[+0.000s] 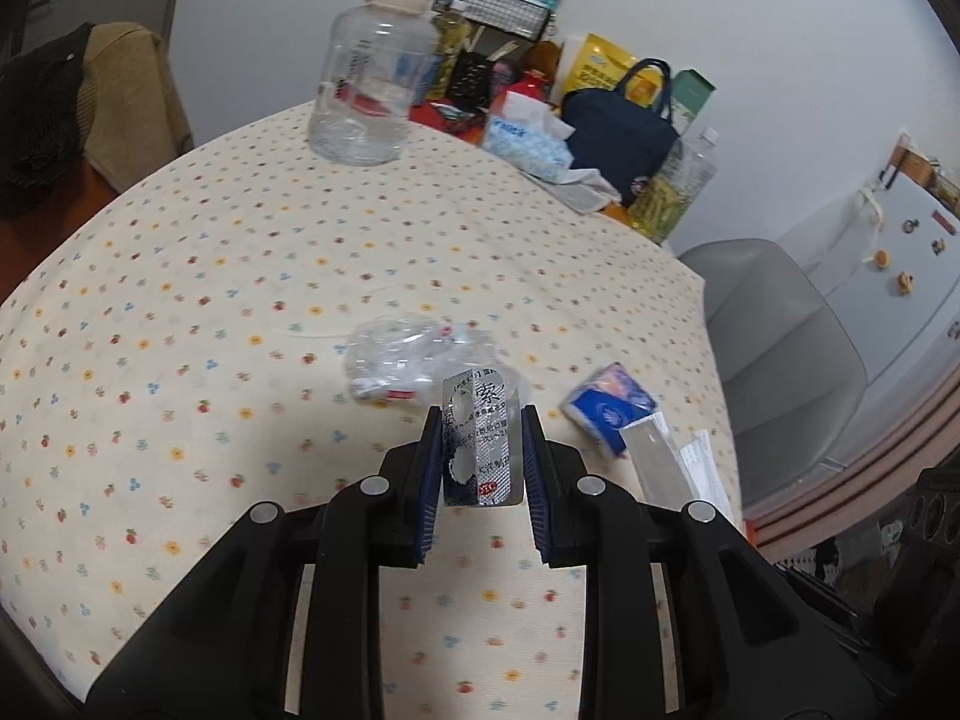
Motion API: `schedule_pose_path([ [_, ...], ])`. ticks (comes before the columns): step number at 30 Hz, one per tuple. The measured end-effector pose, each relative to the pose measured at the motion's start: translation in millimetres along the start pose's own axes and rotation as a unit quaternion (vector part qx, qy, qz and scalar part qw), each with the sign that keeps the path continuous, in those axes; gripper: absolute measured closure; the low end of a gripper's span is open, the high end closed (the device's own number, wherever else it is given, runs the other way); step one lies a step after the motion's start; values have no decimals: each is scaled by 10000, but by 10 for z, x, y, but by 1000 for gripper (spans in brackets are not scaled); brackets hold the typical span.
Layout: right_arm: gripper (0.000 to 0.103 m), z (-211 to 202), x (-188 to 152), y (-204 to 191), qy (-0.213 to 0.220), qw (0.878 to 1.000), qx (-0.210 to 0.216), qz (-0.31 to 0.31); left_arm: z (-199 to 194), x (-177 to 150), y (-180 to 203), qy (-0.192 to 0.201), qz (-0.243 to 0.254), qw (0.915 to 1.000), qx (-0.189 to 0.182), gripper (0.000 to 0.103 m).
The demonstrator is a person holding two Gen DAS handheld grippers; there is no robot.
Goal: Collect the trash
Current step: 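Grasp the small drink carton with the left gripper while the right gripper grasps the white mask, then carry the carton and mask over the white bin and open both grippers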
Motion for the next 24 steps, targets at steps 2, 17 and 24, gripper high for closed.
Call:
schedule_pose_path([
  [2,96,-114,-16,56,95,9999,-39,52,-9,-6,119,6,82,9999,-90,78],
  [17,96,-966,-187,663,741,9948,-437,543,18,-221,1141,-127,846,9940,-682,78],
  [24,95,-1413,-350,1064,1042,9872,-815,892,41,-411,1759,-225,1297,9861,-1012,78],
])
Point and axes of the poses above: each gripper's, at about its wrist camera, not at the fingertips, and z roughly the way its jaws point, y to its right, x to its top, the point moved 1 cm from there along z, roughly the way its jaws point, and after that the axes turned 10 degrees about x, right-handed, at the moved point
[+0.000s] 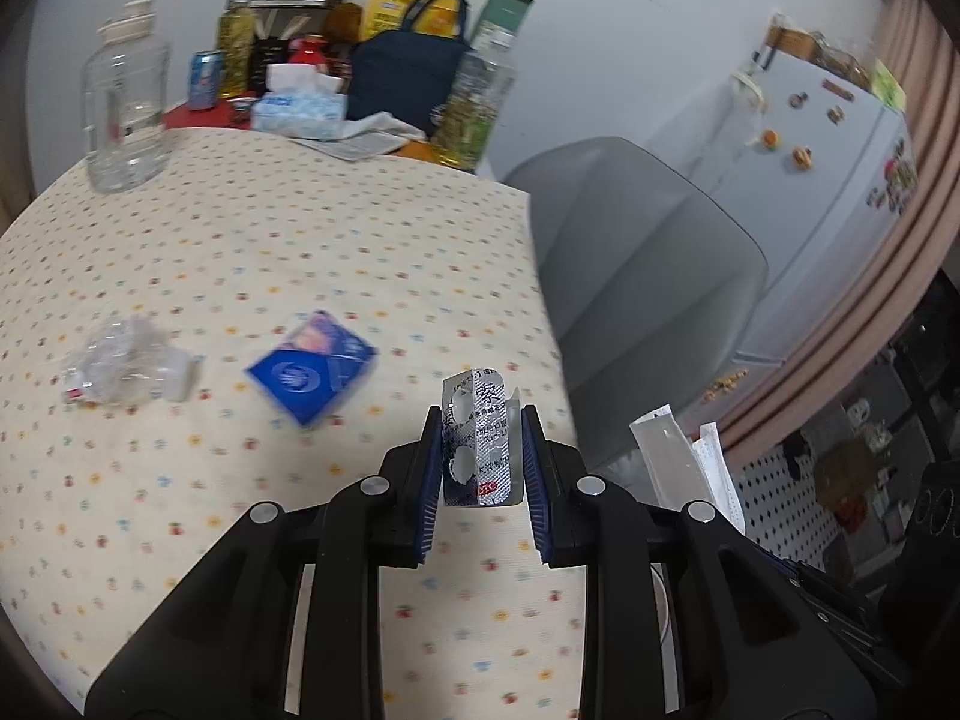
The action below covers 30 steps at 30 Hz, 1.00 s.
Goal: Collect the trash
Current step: 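Carry the carton and mask over the white bin and open both grippers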
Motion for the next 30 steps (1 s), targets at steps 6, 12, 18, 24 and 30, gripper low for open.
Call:
schedule_pose_path([
  [6,95,-335,-31,457,224,9986,-369,320,144,-72,561,-144,379,9987,-306,78],
  [12,95,-619,-108,898,417,9948,-669,643,292,-180,1098,-322,761,9950,-561,78],
  [18,95,-910,-222,1358,572,9882,-1023,984,420,-338,1536,-499,1113,9899,-723,78],
  [24,95,-1133,-405,1715,657,9810,-1277,1307,556,-564,1980,-752,1434,9828,-887,78],
  [30,95,-1244,-612,2028,651,9738,-1480,1601,706,-790,2367,-1000,1726,9750,-978,78],
])
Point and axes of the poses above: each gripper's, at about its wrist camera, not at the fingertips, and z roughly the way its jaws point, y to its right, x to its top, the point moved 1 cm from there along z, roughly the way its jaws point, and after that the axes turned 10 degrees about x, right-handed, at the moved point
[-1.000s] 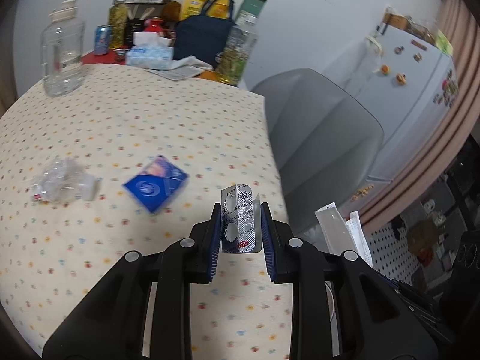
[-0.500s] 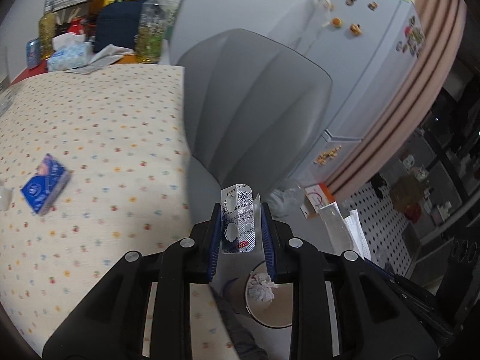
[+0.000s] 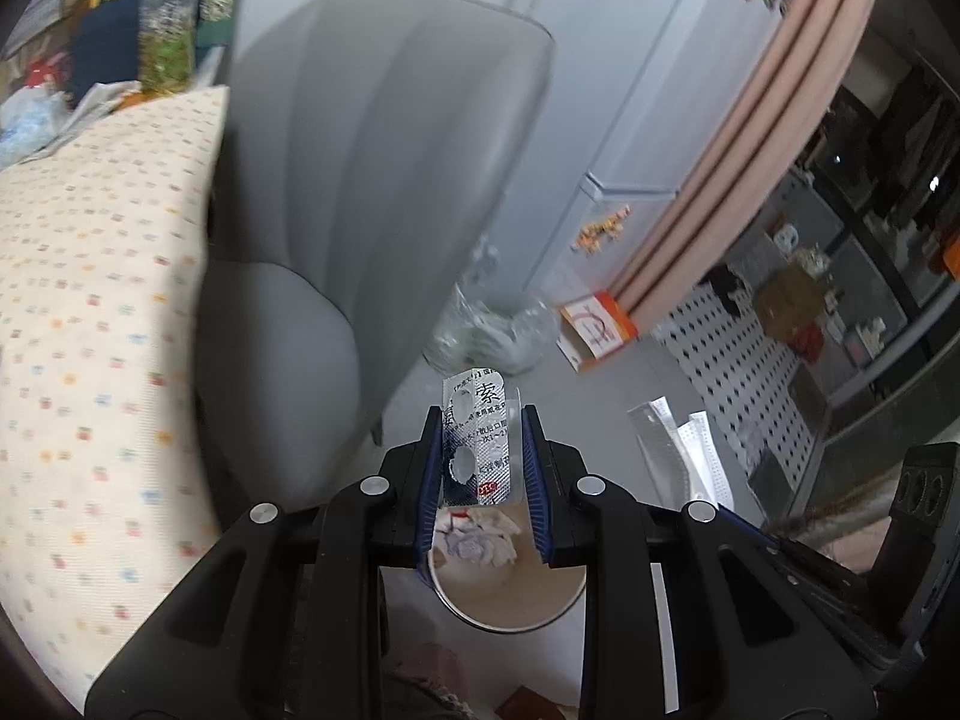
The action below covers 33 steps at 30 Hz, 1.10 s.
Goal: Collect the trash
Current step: 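Carry the carton and mask over the white bin and open both grippers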
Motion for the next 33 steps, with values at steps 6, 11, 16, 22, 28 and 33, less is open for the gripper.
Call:
schedule_pose_path([
  [6,95,164,-144,426,-191,9988,-151,428,355,-85,332,-371,267,9990,-2,78],
  [11,95,348,-258,703,-361,9970,-265,639,652,-194,549,-689,410,9968,16,78],
  [16,94,601,-351,905,-553,9943,-285,870,840,-270,639,-861,483,9951,108,78],
  [22,70,904,-420,1146,-714,9906,-321,1122,1007,-304,597,-1001,465,9938,165,78],
  [28,39,870,-462,1400,-513,9863,-379,1519,1120,-349,569,-1121,441,9926,178,78],
  [33,29,631,-460,1432,-333,9861,-458,1559,1222,-377,655,-1219,536,9910,107,78],
])
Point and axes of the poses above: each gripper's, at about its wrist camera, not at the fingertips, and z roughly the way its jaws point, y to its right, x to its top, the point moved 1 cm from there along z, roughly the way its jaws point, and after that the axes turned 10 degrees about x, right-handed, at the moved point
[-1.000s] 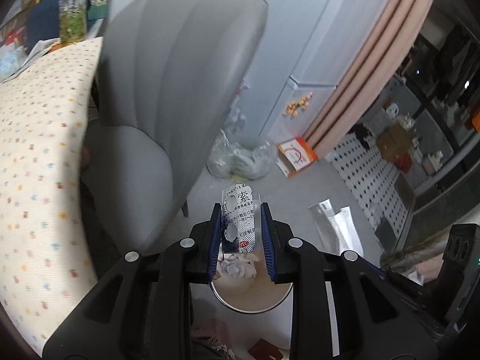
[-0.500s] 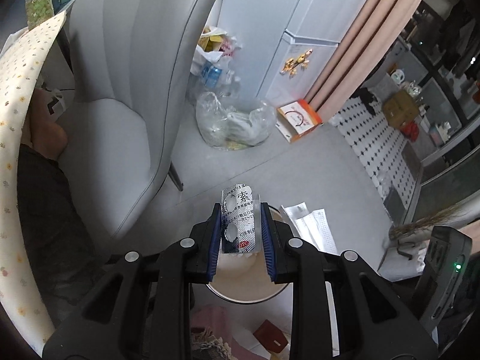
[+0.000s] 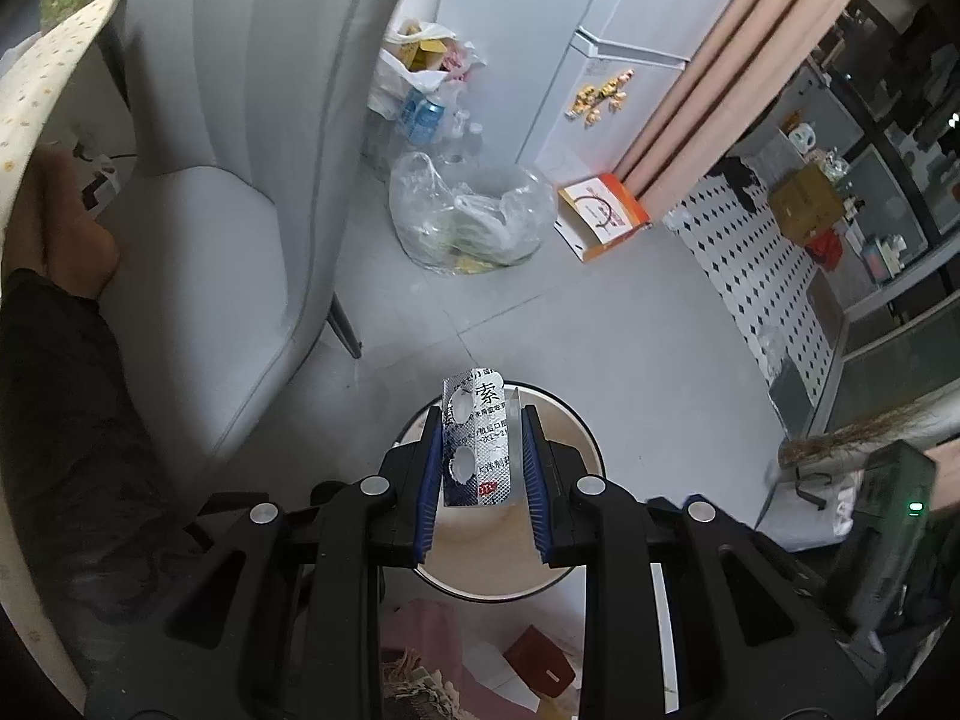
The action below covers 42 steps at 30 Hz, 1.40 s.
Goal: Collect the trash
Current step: 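Carry the carton and mask over the white bin and open both grippers, then return both tools to the table toward the plastic bottle and tissue pack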
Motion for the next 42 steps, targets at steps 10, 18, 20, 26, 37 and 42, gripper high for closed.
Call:
schedule_pose_path([
  [10,24,-458,95,68,450,9987,-237,-32,-146,-16,102,285,52,9978,-590,28],
  [18,23,-579,98,-156,538,9983,-38,-213,-724,80,-183,787,-182,9945,-673,18],
  [20,22,-591,93,-306,528,9979,46,-363,-900,91,-307,979,-245,9930,-607,14],
  [26,14,-634,47,-814,549,9948,283,-808,-1376,64,-819,1403,-647,9869,-470,8],
  [37,8,-615,-102,-1805,399,9841,684,-1592,-2079,-162,-1818,2085,-1438,9673,-144,6],
  [42,8,-559,-207,-2216,322,9788,741,-1883,-2248,-278,-2286,2265,-1767,9579,-23,6],
])
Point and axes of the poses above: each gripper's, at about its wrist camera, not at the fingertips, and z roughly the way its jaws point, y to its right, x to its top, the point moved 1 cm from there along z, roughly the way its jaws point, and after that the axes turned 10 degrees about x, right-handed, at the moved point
